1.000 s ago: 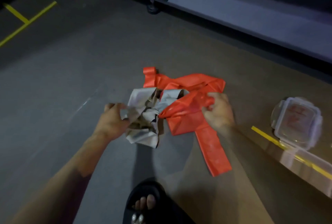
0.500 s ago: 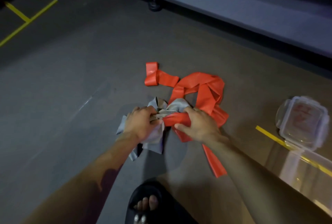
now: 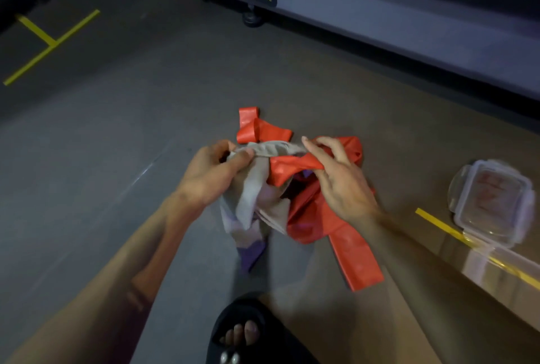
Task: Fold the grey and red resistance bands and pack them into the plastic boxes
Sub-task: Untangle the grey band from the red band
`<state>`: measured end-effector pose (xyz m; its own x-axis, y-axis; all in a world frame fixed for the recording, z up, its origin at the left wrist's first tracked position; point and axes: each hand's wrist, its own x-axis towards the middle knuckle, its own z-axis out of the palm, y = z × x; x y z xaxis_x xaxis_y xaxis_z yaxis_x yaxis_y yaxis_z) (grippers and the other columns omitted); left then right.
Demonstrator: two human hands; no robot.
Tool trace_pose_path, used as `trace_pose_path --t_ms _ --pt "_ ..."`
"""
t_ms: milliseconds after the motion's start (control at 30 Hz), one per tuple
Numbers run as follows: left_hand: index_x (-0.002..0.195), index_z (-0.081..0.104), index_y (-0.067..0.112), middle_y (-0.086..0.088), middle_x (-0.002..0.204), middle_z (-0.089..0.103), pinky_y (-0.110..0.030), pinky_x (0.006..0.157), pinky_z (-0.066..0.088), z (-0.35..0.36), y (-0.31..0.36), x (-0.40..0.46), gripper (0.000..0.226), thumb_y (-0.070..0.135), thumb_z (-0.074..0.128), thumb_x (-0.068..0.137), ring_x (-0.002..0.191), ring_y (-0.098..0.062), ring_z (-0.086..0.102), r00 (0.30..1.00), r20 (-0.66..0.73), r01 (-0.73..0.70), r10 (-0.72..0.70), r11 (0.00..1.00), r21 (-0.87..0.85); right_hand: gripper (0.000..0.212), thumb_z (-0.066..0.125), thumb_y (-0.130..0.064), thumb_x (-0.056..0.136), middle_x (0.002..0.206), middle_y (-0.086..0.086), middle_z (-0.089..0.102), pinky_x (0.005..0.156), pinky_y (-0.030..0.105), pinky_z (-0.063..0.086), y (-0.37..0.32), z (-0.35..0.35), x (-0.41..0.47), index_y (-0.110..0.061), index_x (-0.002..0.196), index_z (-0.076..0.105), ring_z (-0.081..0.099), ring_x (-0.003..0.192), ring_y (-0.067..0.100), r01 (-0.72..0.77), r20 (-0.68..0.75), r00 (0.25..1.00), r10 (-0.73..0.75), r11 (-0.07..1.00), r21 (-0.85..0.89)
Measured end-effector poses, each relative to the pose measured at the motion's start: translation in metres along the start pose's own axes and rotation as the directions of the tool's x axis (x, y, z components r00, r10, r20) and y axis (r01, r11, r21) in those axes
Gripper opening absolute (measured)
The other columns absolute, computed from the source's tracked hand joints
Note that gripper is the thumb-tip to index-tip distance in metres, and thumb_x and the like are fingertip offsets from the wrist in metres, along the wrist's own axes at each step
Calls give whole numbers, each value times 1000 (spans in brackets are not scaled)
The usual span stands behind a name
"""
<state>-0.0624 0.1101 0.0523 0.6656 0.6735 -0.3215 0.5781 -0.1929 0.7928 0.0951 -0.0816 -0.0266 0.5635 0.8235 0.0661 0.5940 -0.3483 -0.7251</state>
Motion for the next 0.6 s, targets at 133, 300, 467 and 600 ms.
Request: trace_pose_path --t_ms 133,300,467,600 --pt "77 58 14 3 65 55 -18 46 40 -13 -10 2 18 25 65 89 57 -7 49 962 -231 87 -143 967 -240 49 48 -11 96 144 5 48 112 20 35 12 -10 5 -18 144 55 49 129 12 -52 -238 969 67 996 69" --pt "70 58 18 5 64 56 -28 60 39 -32 -14 1 23 13 64 92 61 -10 49 884 -362 110 -295 886 -451 29 42 -19 108 66 -3 68 50 25 48 1 -26 27 -18 88 63 57 49 11 -353 -44 693 720 391 850" --pt "70 51 18 15 53 55 -17 47 40 -23 3 -1 27 7 56 94 50 1 49 808 -533 -89 -250 843 -530 28 44 -27 104 55 -3 48 74 33 48 -12 -22 36 -22 78 55 44 48 13 -295 293 595 748 -136 946" --pt "77 62 9 -2 64 62 -34 59 53 -20 -21 -9 15 13 69 90 55 -11 55 999 9 40 -39 991 -129 12 50 -18 100 101 0 61 85 46 55 0 -12 25 -20 107 59 69 89 25 -363 287 573 768 -76 929"
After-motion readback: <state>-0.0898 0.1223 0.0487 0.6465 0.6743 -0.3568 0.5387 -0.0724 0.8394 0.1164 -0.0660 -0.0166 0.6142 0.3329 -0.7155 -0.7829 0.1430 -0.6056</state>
